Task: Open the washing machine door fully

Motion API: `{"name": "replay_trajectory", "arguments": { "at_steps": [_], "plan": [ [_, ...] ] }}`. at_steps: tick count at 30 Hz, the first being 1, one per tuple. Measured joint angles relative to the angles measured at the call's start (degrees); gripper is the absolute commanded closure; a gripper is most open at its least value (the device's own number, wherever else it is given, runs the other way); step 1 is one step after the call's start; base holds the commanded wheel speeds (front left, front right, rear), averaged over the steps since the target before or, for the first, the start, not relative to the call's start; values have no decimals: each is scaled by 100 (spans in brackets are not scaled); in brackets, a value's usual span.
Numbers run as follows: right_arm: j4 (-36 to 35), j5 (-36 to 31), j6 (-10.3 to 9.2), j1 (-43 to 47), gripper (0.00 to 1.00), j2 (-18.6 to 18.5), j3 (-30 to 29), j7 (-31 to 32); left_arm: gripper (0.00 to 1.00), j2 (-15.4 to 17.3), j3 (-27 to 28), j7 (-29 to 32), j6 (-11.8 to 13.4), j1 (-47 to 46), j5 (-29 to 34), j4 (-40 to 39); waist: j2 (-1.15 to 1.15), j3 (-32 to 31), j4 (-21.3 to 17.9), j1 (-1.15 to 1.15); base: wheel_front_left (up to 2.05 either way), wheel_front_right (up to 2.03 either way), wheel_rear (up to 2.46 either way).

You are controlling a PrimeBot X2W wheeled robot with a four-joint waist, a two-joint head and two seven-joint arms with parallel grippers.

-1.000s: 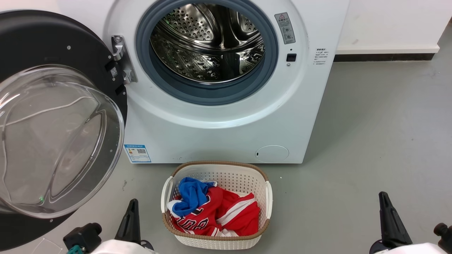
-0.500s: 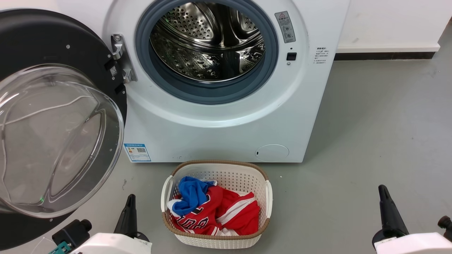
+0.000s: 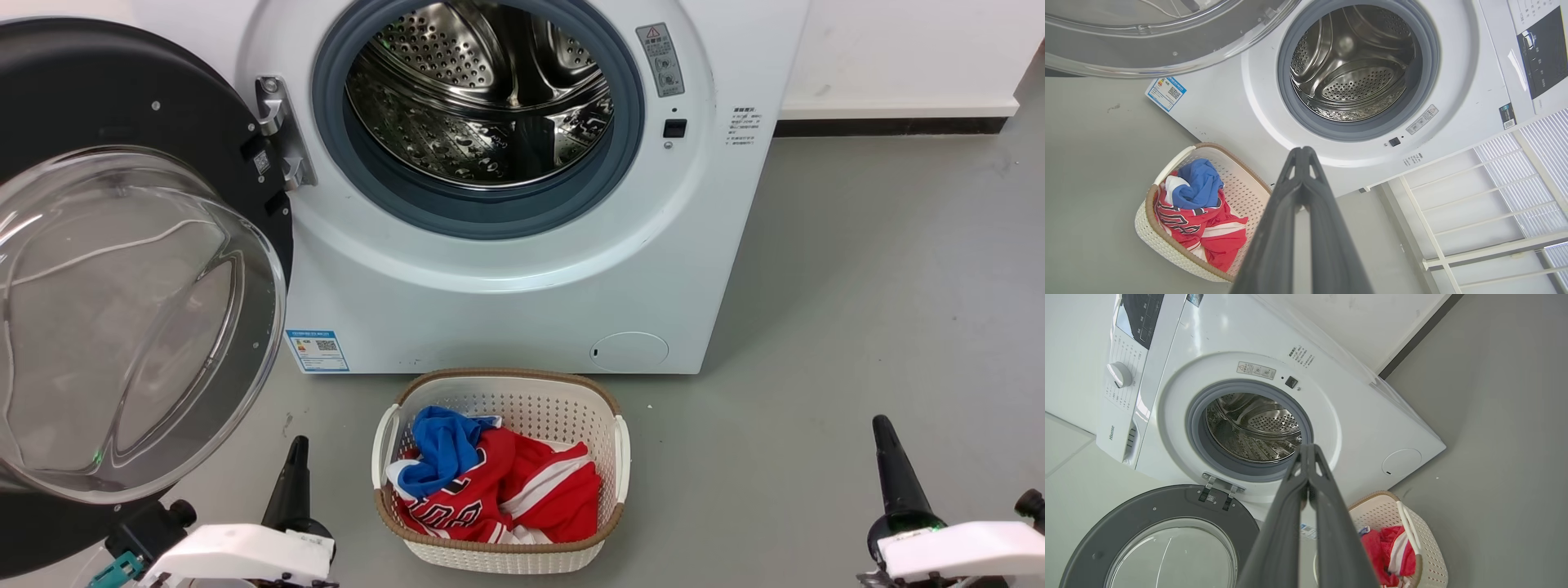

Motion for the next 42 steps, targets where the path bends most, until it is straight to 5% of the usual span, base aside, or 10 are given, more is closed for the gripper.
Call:
{"name": "replay_trajectory", "arguments": {
  "at_steps": [42],
  "plan": [
    [409,2345,0,-520,100,-8,-107,619,100,-1,277,588,-189,-364,-2495,171,0,76,6,0,0,0,0]
  ]
}}
